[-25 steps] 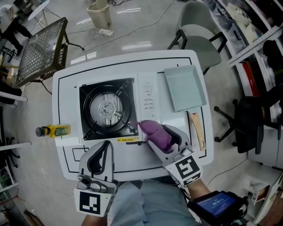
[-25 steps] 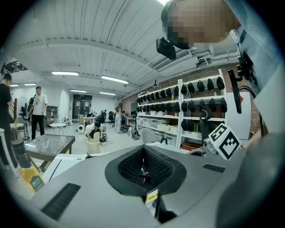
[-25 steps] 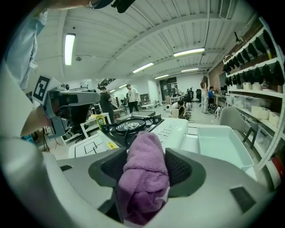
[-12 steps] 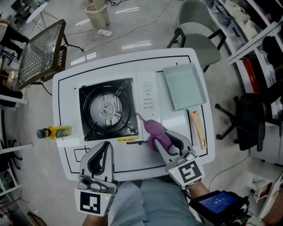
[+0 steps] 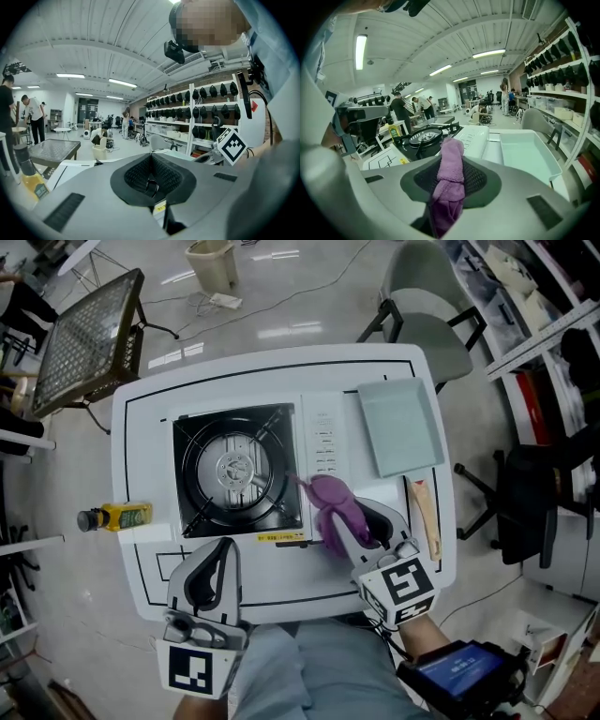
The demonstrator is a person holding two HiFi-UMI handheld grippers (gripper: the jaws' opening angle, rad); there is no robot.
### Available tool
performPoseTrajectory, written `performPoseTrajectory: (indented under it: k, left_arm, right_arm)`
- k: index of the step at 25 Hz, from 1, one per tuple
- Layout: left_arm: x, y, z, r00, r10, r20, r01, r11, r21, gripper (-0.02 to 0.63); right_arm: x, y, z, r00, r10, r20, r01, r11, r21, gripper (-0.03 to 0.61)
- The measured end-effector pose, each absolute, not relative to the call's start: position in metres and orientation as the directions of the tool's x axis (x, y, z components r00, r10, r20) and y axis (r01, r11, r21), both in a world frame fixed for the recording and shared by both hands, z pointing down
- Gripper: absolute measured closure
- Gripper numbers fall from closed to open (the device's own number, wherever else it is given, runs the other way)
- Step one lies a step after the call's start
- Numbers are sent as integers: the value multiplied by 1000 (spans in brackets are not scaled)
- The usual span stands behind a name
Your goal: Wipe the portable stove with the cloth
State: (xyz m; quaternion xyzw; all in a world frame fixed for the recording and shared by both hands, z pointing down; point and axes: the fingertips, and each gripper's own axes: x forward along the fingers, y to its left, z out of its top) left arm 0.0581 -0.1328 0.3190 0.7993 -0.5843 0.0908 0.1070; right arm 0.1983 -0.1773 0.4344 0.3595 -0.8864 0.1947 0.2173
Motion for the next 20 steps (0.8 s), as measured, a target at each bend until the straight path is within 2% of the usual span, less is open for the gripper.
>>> performPoseTrajectory:
  k: [20]
  left_arm:
    - [7, -142, 330, 250, -935, 253, -967, -227, 115, 595]
  right_arm:
    - [179, -244, 438, -585, -553, 593, -759, 630, -162, 443]
